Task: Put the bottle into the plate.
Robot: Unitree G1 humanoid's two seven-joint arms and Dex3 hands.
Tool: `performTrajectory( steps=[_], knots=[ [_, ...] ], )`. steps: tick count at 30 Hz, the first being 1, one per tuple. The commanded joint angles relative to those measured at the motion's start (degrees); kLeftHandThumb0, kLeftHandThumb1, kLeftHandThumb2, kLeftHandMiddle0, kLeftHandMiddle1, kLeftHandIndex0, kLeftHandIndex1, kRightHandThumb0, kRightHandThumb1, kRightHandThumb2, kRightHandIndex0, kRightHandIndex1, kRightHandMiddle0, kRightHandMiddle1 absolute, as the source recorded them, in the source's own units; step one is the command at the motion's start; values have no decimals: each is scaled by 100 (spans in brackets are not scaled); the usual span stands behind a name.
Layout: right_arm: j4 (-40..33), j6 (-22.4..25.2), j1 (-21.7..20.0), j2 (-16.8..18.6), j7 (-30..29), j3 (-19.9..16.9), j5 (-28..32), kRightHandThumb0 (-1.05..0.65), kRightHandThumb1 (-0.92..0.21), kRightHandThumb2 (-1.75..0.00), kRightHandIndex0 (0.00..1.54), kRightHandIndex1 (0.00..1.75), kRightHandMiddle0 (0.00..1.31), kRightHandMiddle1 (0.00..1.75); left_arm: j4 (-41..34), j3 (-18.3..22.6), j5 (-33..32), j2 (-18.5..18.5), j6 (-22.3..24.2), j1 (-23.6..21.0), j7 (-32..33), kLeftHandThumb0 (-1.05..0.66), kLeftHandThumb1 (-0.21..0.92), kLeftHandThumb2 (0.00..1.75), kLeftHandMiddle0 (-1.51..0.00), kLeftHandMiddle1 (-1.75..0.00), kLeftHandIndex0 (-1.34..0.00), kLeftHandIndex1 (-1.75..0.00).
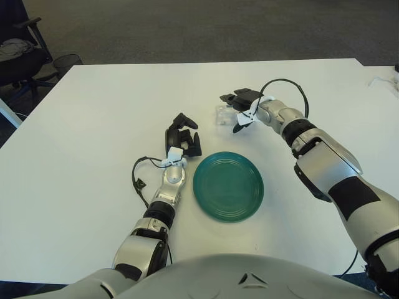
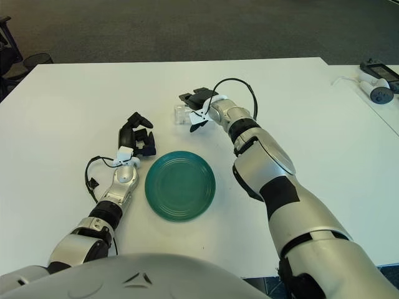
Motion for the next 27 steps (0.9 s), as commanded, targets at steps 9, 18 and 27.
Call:
performTrajectory(
  steps=[9, 18, 27],
  knots=[
    [93, 284, 313, 195, -51, 5, 49, -94, -92, -11, 1, 0, 2, 1, 285, -58, 171, 24, 57, 437, 211, -57, 9, 159, -134, -175, -80, -175],
    [151, 333, 508, 292, -181, 69, 1, -88, -91, -14, 8, 2, 0, 20, 266, -61, 195, 24, 43, 458, 238, -57, 9, 160, -135, -175, -80, -175],
    [178, 343, 700, 297, -173, 194, -74, -80, -90, -15, 15, 4, 0, 29, 236, -64, 201, 22, 10, 488, 302, -57, 8, 160, -135, -175, -81, -175]
  ],
)
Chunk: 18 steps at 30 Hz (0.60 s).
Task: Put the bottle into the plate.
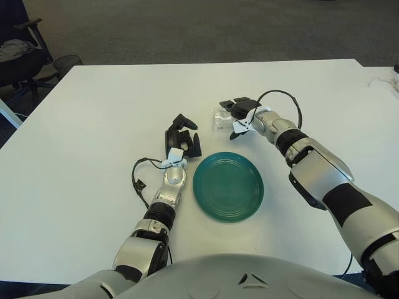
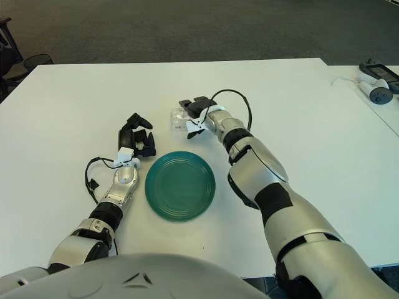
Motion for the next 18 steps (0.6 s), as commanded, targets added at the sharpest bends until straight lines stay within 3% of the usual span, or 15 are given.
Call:
performTrajectory(
  steps=[1, 18],
  knots=[
    [129, 38, 298, 34, 145, 128, -88, -80, -90, -15, 15, 5, 0, 29, 247, -26, 63, 34, -21, 463, 39, -57, 8, 160, -135, -175, -81, -175],
    [201, 251, 676, 27, 117, 284, -120, -69, -92, -26, 25, 9, 0, 41, 141, 36, -132, -56, -1, 544, -113, -56, 11, 157, -133, -175, -78, -175]
  ],
)
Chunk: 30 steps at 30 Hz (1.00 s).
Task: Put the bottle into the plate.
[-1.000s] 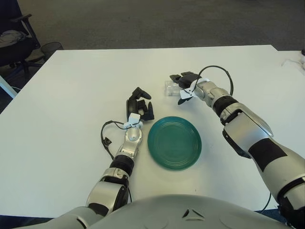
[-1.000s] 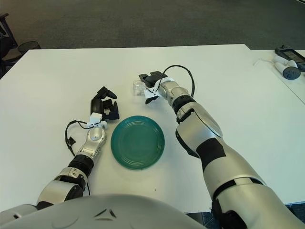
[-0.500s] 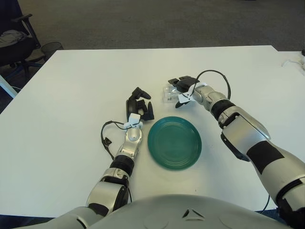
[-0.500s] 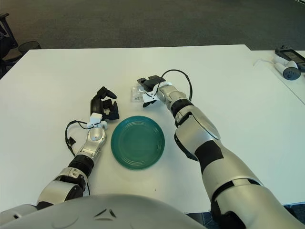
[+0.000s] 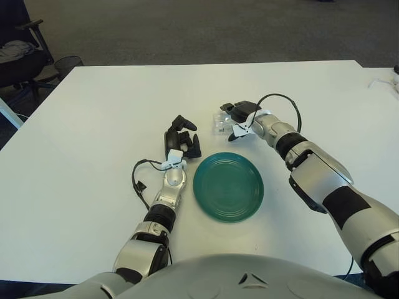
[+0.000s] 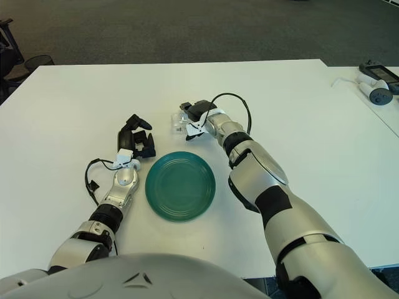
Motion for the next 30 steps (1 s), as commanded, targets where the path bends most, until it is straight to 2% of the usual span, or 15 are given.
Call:
performTrajectory(
  steps=[1, 7, 10, 12, 13, 15, 16, 18, 23, 30],
  knots=[
    [236, 102, 559, 20, 223, 159, -118, -68, -92, -28, 26, 10, 0, 42, 272, 20, -39, -14, -12, 427, -43, -56, 11, 157, -133, -175, -78, -175],
    [247, 126, 589, -18, 224, 268, -190, -67, -92, -32, 31, 12, 0, 50, 290, 21, -70, -18, -10, 419, -57, -56, 10, 158, -133, -175, -79, -175],
    [247, 97, 588, -46, 243, 306, -195, -66, -90, -35, 35, 19, 0, 69, 267, 26, -98, -27, 19, 429, -83, -56, 10, 158, -133, -175, -79, -175],
    [241, 54, 595, -71, 211, 286, -155, -65, -84, -42, 31, 45, 0, 103, 267, 20, -88, -22, -6, 432, -70, -56, 10, 158, -134, -175, -79, -175],
    [238, 29, 600, -85, 187, 269, -131, -60, -81, -48, 33, 62, 8, 115, 269, 16, -79, -18, -20, 432, -59, -56, 10, 158, -134, -175, -79, -175],
    [228, -34, 624, -118, 86, 222, -80, -49, -66, -76, 40, 121, 31, 147, 262, 10, -54, -8, 19, 432, -25, -56, 10, 158, -134, -175, -79, -175],
    [223, -53, 674, -144, -82, 188, -55, -48, -63, -82, 42, 132, 35, 152, 265, 14, -55, -4, 49, 427, -18, -56, 10, 158, -134, -175, -79, -175],
    [220, -55, 818, -167, -530, 138, -29, -45, -52, -100, 61, 157, 45, 164, 268, 23, -64, -3, 79, 421, -15, -56, 10, 158, -134, -175, -79, -175],
    [193, -137, 1022, -150, -1532, -47, 73, -47, -33, -128, 95, 172, 59, 173, 262, 26, -71, -3, 65, 423, -7, -56, 10, 158, -134, -175, -79, -175],
    [159, -482, 1190, -155, -2544, -333, 250, -51, -22, -144, 117, 174, 69, 175, 239, 32, -86, 5, 123, 420, -26, -57, 10, 158, -134, -175, -79, -175]
  ],
)
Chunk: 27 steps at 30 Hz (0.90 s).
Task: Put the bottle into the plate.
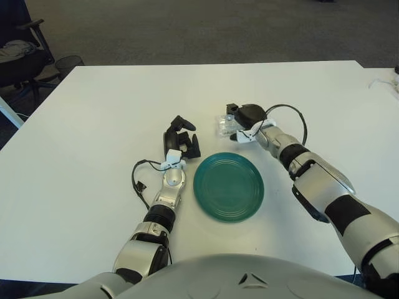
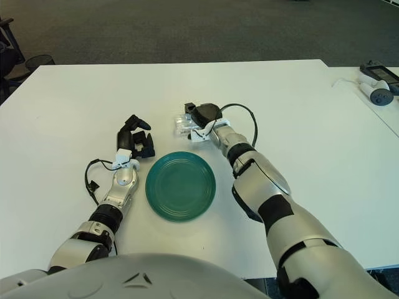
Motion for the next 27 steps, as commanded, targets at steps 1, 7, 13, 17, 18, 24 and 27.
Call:
performTrajectory(
  steps=[1, 7, 13, 17, 18, 24, 27],
  knots=[
    [211, -114, 464, -27, -78, -24, 40, -51, -21, -144, 118, 174, 69, 175, 236, 15, 19, 3, 85, 415, 0, -57, 10, 158, -134, -175, -79, -175],
    [166, -353, 442, -92, -77, -241, 222, -52, -18, -148, 125, 175, 71, 175, 268, 28, 8, 5, 44, 380, 9, -57, 10, 159, -134, -175, -79, -175],
    [136, -438, 434, -98, -144, -345, 309, -52, -17, -149, 128, 175, 73, 175, 248, 23, 17, 4, 78, 373, 18, -57, 9, 159, -134, -175, -80, -175],
    [100, -498, 422, -107, -213, -440, 372, -53, -16, -151, 129, 175, 74, 175, 304, 41, -31, -4, 43, 353, -23, -57, 9, 159, -134, -175, -80, -175],
    [94, -509, 416, -109, -222, -455, 382, -53, -15, -151, 129, 175, 74, 175, 318, 47, -44, -1, 33, 343, -34, -57, 9, 159, -134, -175, -80, -175],
    [50, -610, 381, -157, -314, -553, 462, -54, -15, -152, 129, 175, 74, 175, 355, 60, -40, 18, 32, 321, -42, -57, 9, 159, -134, -175, -80, -175],
    [-2, -711, 325, -218, -309, -661, 562, -54, -15, -152, 129, 175, 75, 175, 342, 65, -32, 26, 42, 322, -36, -57, 9, 159, -134, -175, -80, -175]
  ],
)
